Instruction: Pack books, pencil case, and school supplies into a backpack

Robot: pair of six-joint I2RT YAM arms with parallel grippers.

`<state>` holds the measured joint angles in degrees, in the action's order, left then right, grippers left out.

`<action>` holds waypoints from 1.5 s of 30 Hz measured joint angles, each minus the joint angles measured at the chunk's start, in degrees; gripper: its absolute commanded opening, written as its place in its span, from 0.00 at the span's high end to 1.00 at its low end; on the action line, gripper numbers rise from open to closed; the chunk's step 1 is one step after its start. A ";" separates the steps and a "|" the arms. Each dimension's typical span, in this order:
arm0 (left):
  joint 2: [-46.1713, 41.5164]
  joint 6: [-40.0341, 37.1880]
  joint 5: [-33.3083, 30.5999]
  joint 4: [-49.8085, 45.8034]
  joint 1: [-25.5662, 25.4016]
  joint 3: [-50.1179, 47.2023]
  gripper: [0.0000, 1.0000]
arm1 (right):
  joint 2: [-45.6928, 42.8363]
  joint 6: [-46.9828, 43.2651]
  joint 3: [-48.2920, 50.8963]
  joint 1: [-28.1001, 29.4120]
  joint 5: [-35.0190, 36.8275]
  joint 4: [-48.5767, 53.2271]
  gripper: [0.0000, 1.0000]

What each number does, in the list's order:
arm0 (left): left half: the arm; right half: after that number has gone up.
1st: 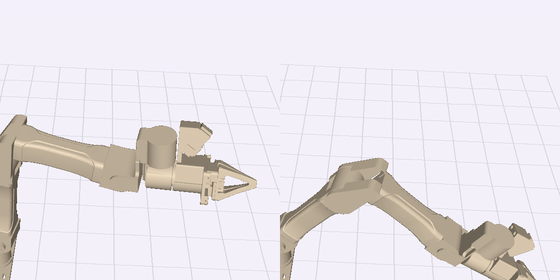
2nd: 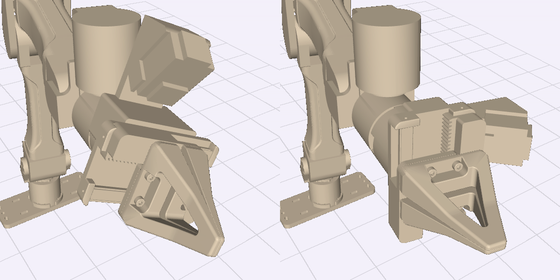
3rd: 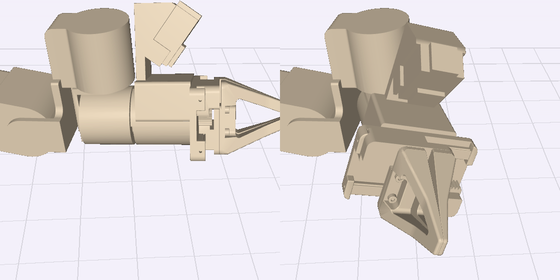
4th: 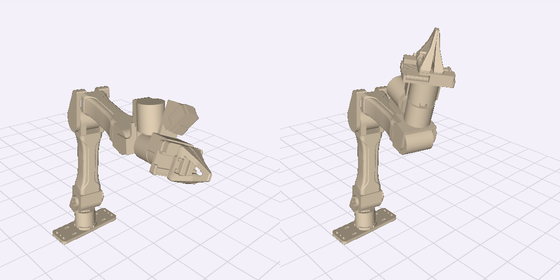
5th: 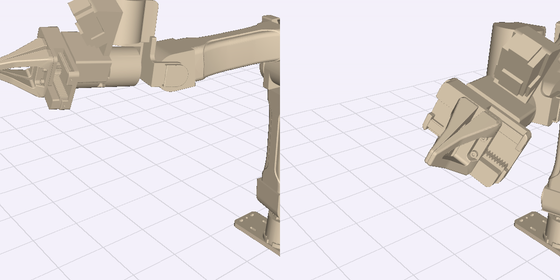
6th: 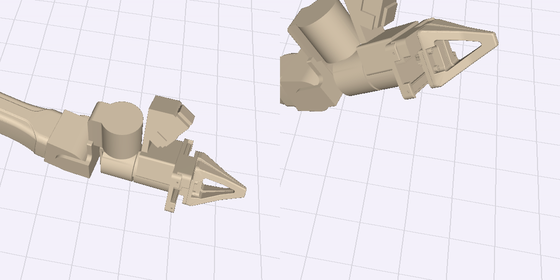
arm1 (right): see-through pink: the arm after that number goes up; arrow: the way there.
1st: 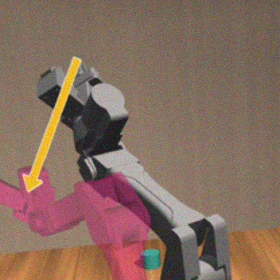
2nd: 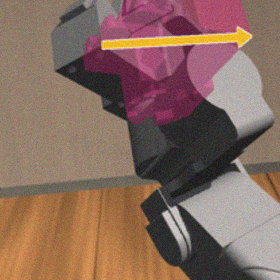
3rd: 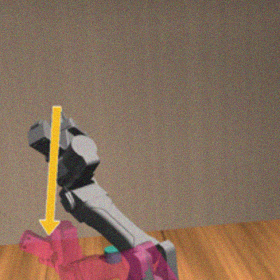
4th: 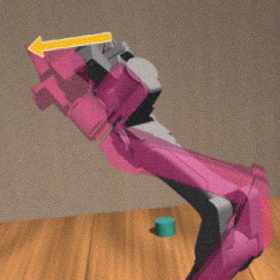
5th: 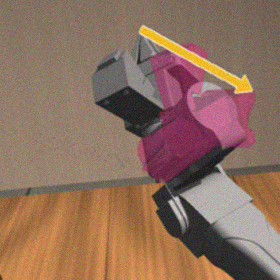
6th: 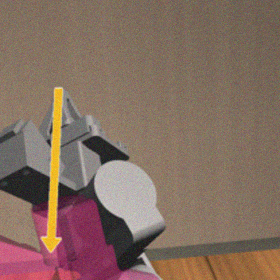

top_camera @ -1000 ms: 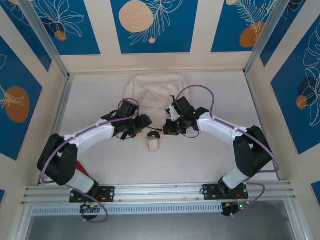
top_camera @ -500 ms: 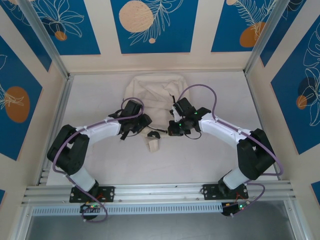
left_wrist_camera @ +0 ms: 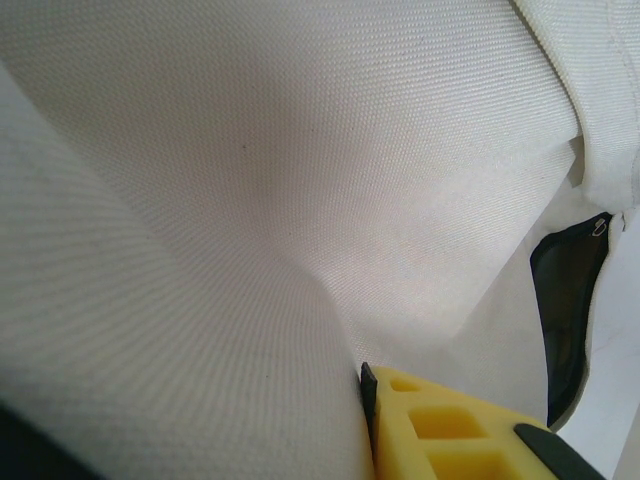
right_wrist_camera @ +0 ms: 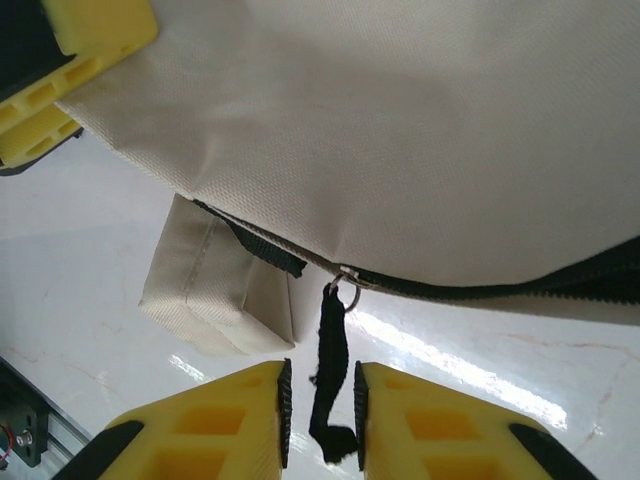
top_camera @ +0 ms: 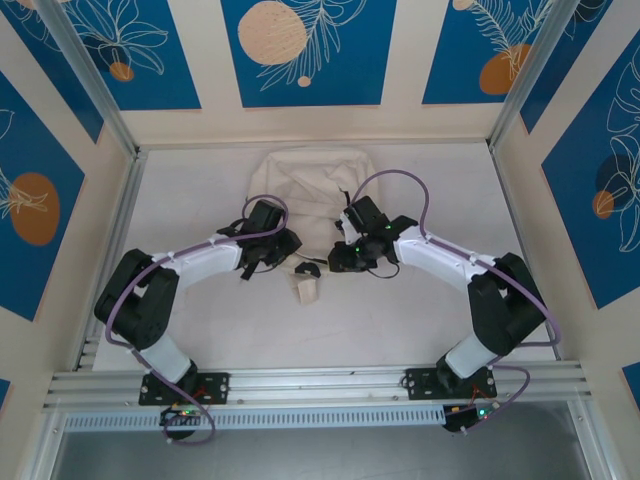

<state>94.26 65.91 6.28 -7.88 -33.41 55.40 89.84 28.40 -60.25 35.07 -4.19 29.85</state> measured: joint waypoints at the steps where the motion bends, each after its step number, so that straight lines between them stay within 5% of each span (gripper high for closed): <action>1: 0.00 0.00 0.00 0.00 0.00 0.00 0.74 | 0.20 -0.02 0.00 -0.09 -0.37 -0.24 0.72; 8: 0.00 0.00 0.00 -0.02 0.00 0.00 0.76 | 1.70 -0.09 0.00 -0.22 -1.66 -1.49 0.76; 12: 0.00 -0.15 0.00 -0.04 0.00 0.00 0.86 | 2.32 -0.50 -0.02 -0.22 -1.29 -1.55 0.93; 17: 0.00 -0.61 -0.61 -0.48 0.02 0.00 1.00 | 2.38 -1.51 -0.39 -0.28 2.36 -0.22 0.99; 29: -4.22 -2.69 -2.58 -2.80 3.72 -4.98 1.00 | 4.59 -2.58 -8.09 -3.26 14.60 10.49 1.00; 45: -9.22 -7.41 -0.81 -3.56 9.14 -8.48 1.00 | 13.99 -3.82 -16.81 -2.54 13.35 10.21 1.00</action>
<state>85.03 58.50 5.48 -11.44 -24.27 46.92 103.83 24.58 -77.06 32.53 9.17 40.05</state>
